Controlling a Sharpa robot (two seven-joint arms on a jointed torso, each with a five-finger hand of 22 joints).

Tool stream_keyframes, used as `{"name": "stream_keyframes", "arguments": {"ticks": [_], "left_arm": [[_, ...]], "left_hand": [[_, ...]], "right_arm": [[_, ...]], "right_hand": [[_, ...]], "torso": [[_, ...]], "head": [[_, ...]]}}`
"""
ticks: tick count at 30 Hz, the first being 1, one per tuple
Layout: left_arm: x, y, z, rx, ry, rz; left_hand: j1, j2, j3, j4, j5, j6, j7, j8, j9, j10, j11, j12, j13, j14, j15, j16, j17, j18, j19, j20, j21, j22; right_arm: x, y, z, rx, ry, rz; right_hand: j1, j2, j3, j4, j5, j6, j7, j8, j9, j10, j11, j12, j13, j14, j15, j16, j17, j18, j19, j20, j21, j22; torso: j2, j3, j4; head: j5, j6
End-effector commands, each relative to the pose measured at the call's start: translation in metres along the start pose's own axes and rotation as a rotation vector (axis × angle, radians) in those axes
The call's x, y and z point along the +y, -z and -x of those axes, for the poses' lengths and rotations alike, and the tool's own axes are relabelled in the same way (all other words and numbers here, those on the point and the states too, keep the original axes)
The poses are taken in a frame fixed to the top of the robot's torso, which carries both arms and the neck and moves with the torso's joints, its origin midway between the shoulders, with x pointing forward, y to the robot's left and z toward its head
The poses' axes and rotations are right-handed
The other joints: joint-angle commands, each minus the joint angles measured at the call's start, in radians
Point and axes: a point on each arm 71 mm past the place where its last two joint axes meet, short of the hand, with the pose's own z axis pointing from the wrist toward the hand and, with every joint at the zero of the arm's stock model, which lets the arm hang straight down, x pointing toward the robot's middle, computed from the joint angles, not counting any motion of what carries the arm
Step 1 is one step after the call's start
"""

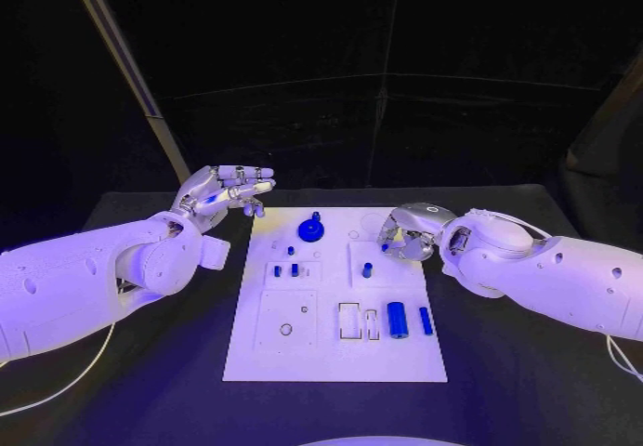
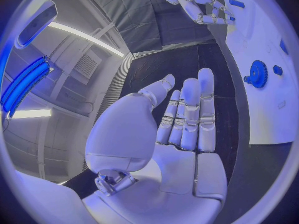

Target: Assemble the parts on the task board

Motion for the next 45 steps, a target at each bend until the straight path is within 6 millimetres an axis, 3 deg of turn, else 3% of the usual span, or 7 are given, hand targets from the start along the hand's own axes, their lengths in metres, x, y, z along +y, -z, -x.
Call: {"name": "stream_keyframes", "arguments": {"ticks": [1,16,23,45], "left_arm": [[-0.002,0.000,0.000,-0.005,0.020,-0.018],[-0.001,0.000,0.002,-0.009,0.018,-0.001],[0.000,0.001,0.002,-0.010,0.018,0.005],[0.000,0.002,0.005,-0.027,0.009,0.013]], "left_hand": [[-0.009,0.002,-0.006,-0.001,-0.001,0.007,0.002,0.004,0.000,0.002,0.000,0.006,-0.002,-0.005,0.001,-0.005,-0.002,0.005,-0.008,0.001,-0.007,-0.002],[-0.013,0.006,-0.013,0.004,-0.003,0.006,0.003,0.003,0.000,-0.004,0.001,0.007,-0.004,-0.008,0.002,-0.007,-0.007,0.005,-0.009,0.002,-0.014,-0.006],[-0.016,0.006,-0.020,0.007,-0.004,0.006,0.003,0.002,0.000,-0.008,0.002,0.009,-0.005,-0.010,0.003,-0.009,-0.010,0.005,-0.010,0.003,-0.018,-0.009],[-0.014,0.010,-0.025,0.008,-0.004,0.007,0.003,0.002,0.000,-0.012,0.002,0.012,-0.006,-0.014,0.003,-0.011,-0.014,0.005,-0.012,0.004,-0.024,-0.013]], "right_arm": [[0.000,-0.002,0.000,0.010,0.022,-0.008],[0.003,-0.006,-0.006,0.052,0.045,-0.011],[0.005,-0.007,-0.006,0.029,0.071,-0.022],[0.012,0.001,0.004,-0.096,0.055,-0.007]], "right_hand": [[-0.005,0.000,0.017,-0.003,-0.011,0.000,0.001,-0.003,0.001,-0.001,0.002,0.008,-0.001,0.024,0.007,0.017,0.014,-0.014,0.000,0.007,0.016,0.020],[-0.011,0.010,0.098,-0.034,-0.031,0.052,-0.013,0.010,0.007,0.050,-0.013,0.036,0.003,0.035,-0.002,0.156,0.132,-0.037,0.035,0.003,0.143,0.185],[-0.010,0.030,0.118,-0.053,-0.075,0.094,-0.027,0.023,0.014,0.091,-0.028,0.055,0.009,0.040,-0.013,0.216,0.183,-0.048,0.055,-0.006,0.197,0.260],[-0.015,0.044,0.134,-0.071,-0.083,0.102,-0.028,0.019,0.015,0.096,-0.030,0.054,0.009,0.038,-0.015,0.246,0.205,-0.053,0.060,-0.009,0.225,0.295]], "torso": [[0.001,0.0004,-0.0009],[-0.001,0.0000,-0.0004],[-0.001,0.0000,-0.0010],[-0.001,-0.0001,-0.0010]], "head": [[-0.002,-0.002],[-0.003,-0.011],[-0.003,-0.012],[-0.006,-0.013]]}}
